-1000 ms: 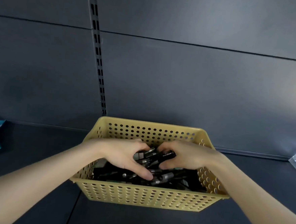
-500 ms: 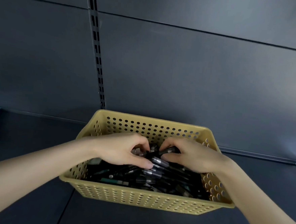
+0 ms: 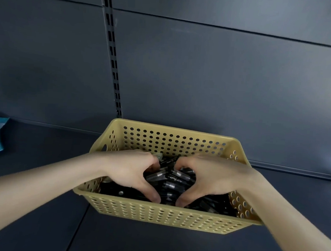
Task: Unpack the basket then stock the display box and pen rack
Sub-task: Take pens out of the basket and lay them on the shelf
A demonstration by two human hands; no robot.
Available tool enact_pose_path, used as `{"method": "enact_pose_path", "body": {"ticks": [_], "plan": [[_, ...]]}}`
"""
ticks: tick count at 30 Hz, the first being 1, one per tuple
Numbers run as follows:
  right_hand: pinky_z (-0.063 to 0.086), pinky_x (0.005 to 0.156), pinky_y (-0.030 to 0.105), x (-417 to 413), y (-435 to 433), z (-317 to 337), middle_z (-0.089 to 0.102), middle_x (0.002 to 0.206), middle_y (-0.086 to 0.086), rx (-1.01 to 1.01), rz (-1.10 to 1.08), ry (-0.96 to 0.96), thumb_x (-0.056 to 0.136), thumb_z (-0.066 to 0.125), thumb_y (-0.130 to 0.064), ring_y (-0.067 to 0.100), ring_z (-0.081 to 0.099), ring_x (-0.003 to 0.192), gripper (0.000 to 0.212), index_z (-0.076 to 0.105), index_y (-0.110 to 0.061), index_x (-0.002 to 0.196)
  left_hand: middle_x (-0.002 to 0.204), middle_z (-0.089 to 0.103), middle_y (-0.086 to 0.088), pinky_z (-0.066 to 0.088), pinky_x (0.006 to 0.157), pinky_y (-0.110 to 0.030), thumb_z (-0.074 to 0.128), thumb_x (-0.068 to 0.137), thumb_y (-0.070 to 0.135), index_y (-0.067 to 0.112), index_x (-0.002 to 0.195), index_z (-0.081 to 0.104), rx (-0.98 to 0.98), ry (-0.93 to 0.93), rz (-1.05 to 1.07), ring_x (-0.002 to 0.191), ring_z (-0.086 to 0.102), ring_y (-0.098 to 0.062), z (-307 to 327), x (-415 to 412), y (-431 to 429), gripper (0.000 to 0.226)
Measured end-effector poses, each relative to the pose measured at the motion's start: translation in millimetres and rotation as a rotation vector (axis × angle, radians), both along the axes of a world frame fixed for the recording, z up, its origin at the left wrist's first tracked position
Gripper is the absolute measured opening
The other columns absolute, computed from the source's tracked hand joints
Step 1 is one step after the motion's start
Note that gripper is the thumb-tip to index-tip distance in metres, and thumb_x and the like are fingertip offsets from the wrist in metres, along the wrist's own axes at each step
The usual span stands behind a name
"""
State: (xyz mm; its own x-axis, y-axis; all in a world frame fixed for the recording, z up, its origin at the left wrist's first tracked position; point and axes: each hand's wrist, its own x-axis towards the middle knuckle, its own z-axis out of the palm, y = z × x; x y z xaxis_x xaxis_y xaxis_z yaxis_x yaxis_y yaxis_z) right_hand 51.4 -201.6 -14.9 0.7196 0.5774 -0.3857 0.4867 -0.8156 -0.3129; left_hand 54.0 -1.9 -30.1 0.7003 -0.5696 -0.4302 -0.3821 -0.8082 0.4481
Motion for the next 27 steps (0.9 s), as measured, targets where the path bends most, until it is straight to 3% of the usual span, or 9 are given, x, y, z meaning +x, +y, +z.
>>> {"method": "enact_pose_path", "body": {"ticks": [7,11,13,17,20,23,25,27], "plan": [[0.042,0.065,0.027,5.1,2.6,-4.7,0.059,0.092,-0.008,-0.072,-0.019,0.12,0.069,0.072,-0.056,0.01,0.054,0.081,0.06,0.05,-0.025,0.115,0.095,0.066,0.008,0.05,0.073,-0.03,0.078,0.072,0.042,0.02,0.104,0.06,-0.053,0.048,0.054,0.087,0.062,-0.014,-0.3,2.7,7.2,0.043],[0.039,0.055,0.021,7.2,4.9,-5.1,0.063,0.076,-0.006,0.02,0.006,0.237,0.078,0.072,-0.034,0.009,0.056,0.067,0.028,0.062,-0.016,0.096,0.083,0.063,0.012,0.042,0.057,-0.015,0.079,0.074,0.031,0.027,0.089,0.058,-0.04,0.075,-0.007,0.072,0.057,-0.005,0.4,2.2,6.4,0.027],[0.035,0.049,0.016,6.7,2.1,-3.3,0.057,0.059,-0.011,0.093,-0.033,0.283,0.083,0.068,-0.027,0.003,0.05,0.053,0.012,0.062,-0.018,0.079,0.079,0.062,0.011,0.039,0.052,-0.013,0.079,0.074,0.028,0.021,0.091,0.06,-0.03,0.041,-0.003,0.065,0.054,-0.003,0.3,2.8,5.3,0.027],[0.026,0.038,0.008,5.3,-2.6,1.9,0.046,0.038,-0.017,0.171,-0.093,0.279,0.087,0.063,-0.023,-0.001,0.042,0.035,0.043,0.052,-0.028,0.047,0.078,0.059,0.004,0.034,0.043,-0.013,0.073,0.079,0.025,0.016,0.09,0.054,0.019,-0.058,0.006,0.058,0.048,-0.007,-2.9,1.4,3.6,0.023],[0.033,0.047,0.014,4.8,-4.3,3.2,0.051,0.045,-0.015,0.197,-0.116,0.259,0.086,0.064,-0.022,-0.001,0.045,0.042,0.033,0.054,-0.025,0.054,0.077,0.05,0.007,0.034,0.044,-0.015,0.07,0.081,0.027,0.021,0.085,0.045,0.056,-0.11,0.038,0.06,0.041,-0.008,-2.5,-0.3,6.2,0.026],[0.042,0.058,0.019,3.7,-9.0,4.5,0.058,0.058,-0.011,0.27,-0.198,0.243,0.083,0.068,-0.024,0.003,0.054,0.056,0.015,0.06,-0.017,0.072,0.078,0.044,0.004,0.031,0.047,-0.019,0.067,0.085,0.029,0.014,0.093,0.046,0.072,-0.136,0.077,0.063,0.036,-0.01,-0.9,-1.4,11.0,0.027],[0.046,0.069,0.02,3.9,-12.4,4.1,0.064,0.067,-0.005,0.301,-0.245,0.23,0.082,0.069,-0.027,0.008,0.06,0.067,0.016,0.062,-0.012,0.083,0.089,0.052,0.0,0.042,0.059,-0.024,0.063,0.088,0.03,0.011,0.107,0.047,0.036,-0.111,0.096,0.072,0.047,-0.013,-0.1,-1.9,13.9,0.031],[0.047,0.079,0.028,3.9,-13.3,4.9,0.066,0.072,-0.002,0.313,-0.259,0.208,0.083,0.068,-0.027,0.012,0.062,0.073,0.015,0.061,-0.016,0.075,0.098,0.061,-0.001,0.05,0.077,-0.038,0.057,0.093,0.029,0.006,0.122,0.045,-0.044,-0.074,0.146,0.083,0.057,-0.018,3.9,-3.3,16.7,0.04]]}}
